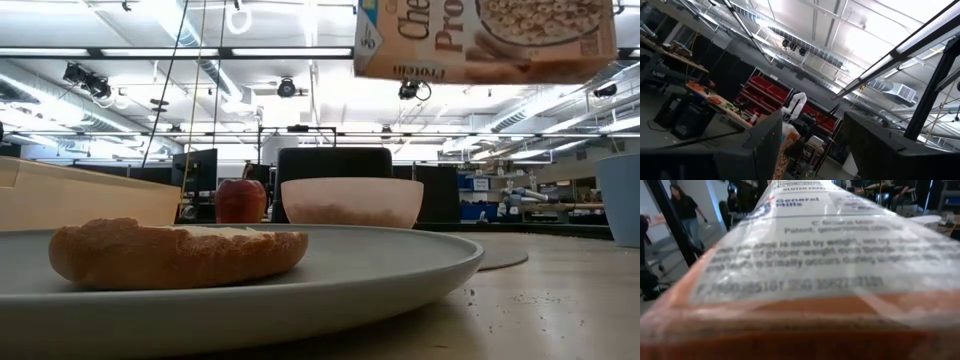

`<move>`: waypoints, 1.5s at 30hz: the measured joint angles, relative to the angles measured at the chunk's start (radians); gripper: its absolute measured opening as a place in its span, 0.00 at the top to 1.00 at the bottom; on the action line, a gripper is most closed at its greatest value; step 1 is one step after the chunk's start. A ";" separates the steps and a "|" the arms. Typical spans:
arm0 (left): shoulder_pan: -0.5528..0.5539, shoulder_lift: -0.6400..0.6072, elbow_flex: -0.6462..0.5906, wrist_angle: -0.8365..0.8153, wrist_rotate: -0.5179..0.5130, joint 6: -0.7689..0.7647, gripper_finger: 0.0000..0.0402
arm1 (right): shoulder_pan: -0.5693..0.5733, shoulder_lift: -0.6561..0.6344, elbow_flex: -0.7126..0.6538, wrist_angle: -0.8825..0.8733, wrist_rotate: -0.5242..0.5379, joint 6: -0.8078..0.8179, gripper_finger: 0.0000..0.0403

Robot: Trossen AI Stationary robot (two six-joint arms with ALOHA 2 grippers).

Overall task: Arrange a breakfast setting
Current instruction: Pour the cereal into the peach bowl

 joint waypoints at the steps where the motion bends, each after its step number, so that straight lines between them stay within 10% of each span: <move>1: 0.000 0.000 0.000 0.002 0.000 0.007 0.45 | 0.000 -0.001 0.008 0.005 0.000 0.000 0.49; 19: 0.000 0.005 0.000 0.004 -0.038 0.085 0.45 | 0.000 -0.001 0.048 0.375 -0.053 0.021 0.49; 31: 0.000 0.282 0.010 0.196 -0.096 0.027 0.45 | 0.000 0.043 -0.317 1.353 -0.093 0.184 0.49; 45: 0.017 0.588 0.441 -0.063 -0.062 0.090 0.22 | 0.000 0.181 -0.477 1.624 -0.057 0.283 0.49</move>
